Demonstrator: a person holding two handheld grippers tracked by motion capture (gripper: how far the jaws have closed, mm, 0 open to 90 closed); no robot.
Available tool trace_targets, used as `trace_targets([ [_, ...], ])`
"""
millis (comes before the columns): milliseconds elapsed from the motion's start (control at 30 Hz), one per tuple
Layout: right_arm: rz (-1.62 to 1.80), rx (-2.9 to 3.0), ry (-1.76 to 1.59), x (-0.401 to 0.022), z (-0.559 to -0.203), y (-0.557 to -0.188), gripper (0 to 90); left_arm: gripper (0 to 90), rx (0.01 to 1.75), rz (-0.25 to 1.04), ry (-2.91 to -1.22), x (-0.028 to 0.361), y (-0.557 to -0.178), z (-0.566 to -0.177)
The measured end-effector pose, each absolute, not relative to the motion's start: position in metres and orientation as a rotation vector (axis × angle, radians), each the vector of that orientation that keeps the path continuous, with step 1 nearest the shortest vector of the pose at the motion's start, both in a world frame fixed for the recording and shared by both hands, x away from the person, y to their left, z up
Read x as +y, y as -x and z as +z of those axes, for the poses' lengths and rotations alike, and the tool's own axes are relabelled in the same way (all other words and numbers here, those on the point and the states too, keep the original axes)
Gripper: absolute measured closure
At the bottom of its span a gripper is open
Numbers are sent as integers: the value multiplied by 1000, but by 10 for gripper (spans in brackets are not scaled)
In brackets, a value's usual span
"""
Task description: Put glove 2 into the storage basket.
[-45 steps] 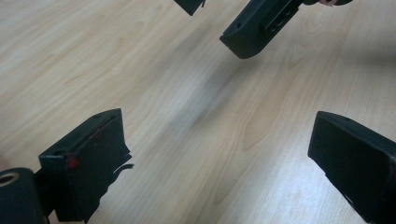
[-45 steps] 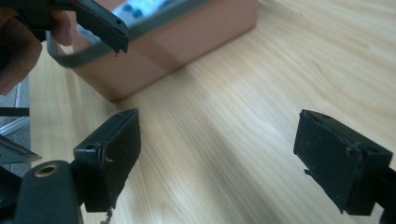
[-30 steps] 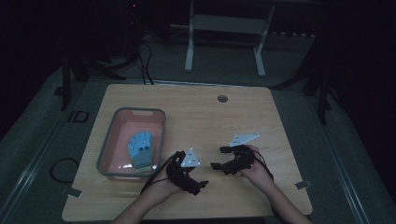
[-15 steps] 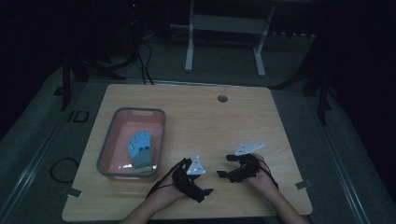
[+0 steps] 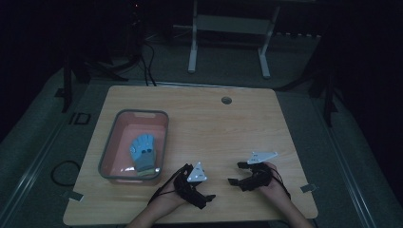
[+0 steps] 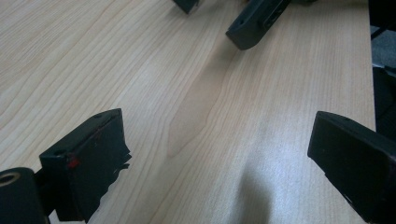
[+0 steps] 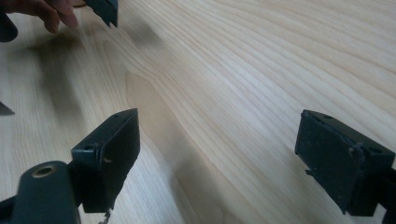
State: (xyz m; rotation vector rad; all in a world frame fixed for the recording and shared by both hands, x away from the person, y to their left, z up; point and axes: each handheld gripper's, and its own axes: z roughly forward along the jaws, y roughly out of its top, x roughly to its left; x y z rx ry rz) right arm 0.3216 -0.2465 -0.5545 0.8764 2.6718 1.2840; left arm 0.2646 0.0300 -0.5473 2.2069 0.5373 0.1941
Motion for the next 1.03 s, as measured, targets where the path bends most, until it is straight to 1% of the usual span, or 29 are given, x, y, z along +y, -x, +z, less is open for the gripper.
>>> trace_targets([
  [133,1295,2647,-913,-255,-557,-317,140,48,552,248,-2209,35,-264,-548],
  [267,1314,2622,-937,-264,-555,-313,140,48,576,248,-2179,41,-263,-549],
  [567,1297,2542,-982,-285,-552,-313,140,48,579,237,-2187,44,-258,-553],
  [1033,1296,2529,-1000,-289,-553,-316,140,48,570,227,-2185,43,-258,-555],
])
